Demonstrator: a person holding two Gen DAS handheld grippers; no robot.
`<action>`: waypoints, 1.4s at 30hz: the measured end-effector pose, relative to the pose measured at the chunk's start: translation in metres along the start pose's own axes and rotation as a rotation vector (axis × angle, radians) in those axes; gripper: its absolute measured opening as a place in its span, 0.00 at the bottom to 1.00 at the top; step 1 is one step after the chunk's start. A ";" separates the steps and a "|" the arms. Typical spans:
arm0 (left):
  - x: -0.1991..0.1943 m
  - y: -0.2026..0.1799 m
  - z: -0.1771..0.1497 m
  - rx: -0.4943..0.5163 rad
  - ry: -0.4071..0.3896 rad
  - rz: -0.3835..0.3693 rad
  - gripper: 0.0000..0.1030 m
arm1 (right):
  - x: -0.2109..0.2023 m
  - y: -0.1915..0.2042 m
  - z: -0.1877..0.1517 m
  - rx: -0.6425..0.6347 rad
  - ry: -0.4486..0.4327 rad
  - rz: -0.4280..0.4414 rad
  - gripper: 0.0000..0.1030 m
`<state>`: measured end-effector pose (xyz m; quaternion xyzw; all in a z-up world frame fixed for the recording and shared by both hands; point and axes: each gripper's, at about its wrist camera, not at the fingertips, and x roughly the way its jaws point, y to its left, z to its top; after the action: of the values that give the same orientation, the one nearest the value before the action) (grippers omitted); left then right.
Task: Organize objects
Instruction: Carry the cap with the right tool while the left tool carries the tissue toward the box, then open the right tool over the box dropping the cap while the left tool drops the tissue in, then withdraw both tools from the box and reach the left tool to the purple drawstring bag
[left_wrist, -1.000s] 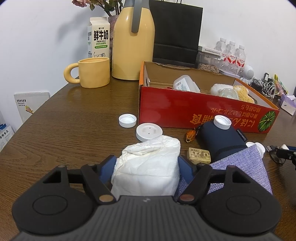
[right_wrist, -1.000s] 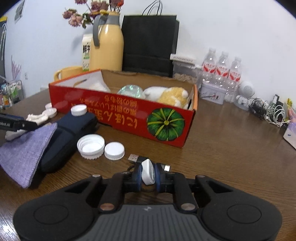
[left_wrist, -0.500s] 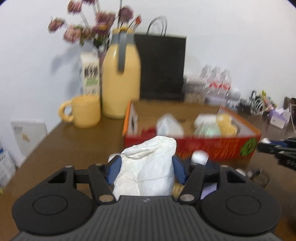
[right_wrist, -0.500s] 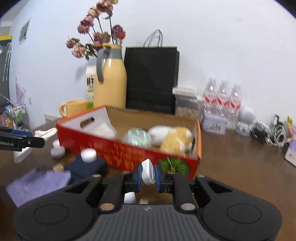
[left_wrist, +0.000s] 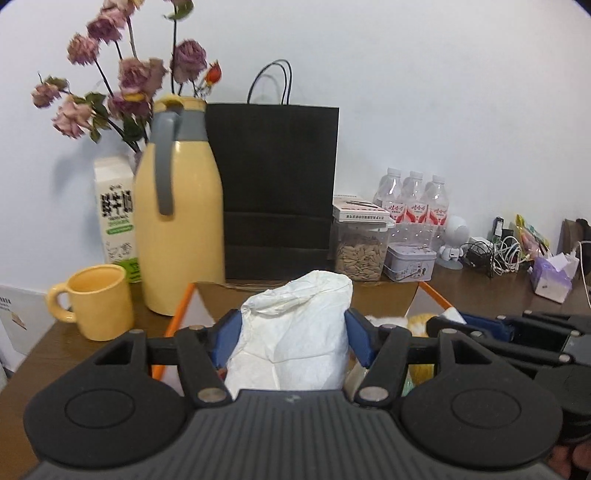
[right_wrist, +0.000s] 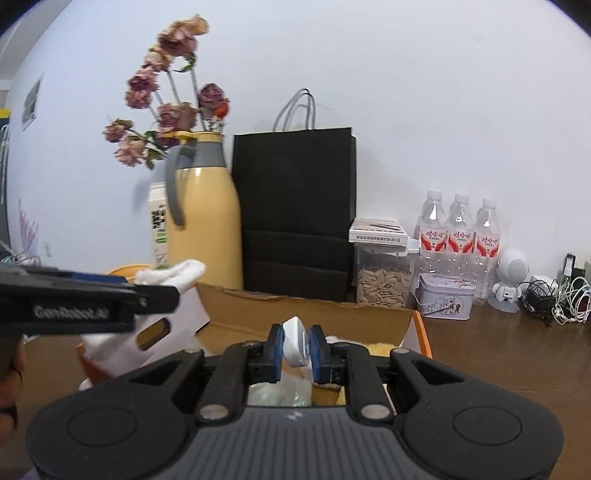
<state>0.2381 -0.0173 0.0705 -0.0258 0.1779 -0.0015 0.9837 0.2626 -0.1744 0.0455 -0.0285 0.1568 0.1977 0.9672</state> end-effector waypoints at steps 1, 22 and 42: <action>0.007 -0.002 0.001 -0.005 0.001 -0.002 0.61 | 0.007 -0.003 0.000 0.010 0.003 -0.002 0.13; 0.041 0.003 -0.006 -0.030 0.008 0.048 1.00 | 0.030 -0.013 -0.026 0.041 0.068 -0.046 1.00; 0.001 -0.003 0.002 -0.033 -0.070 0.013 1.00 | -0.001 -0.013 -0.022 0.023 -0.005 -0.048 1.00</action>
<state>0.2398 -0.0201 0.0724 -0.0407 0.1434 0.0089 0.9888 0.2605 -0.1891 0.0252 -0.0207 0.1559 0.1726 0.9723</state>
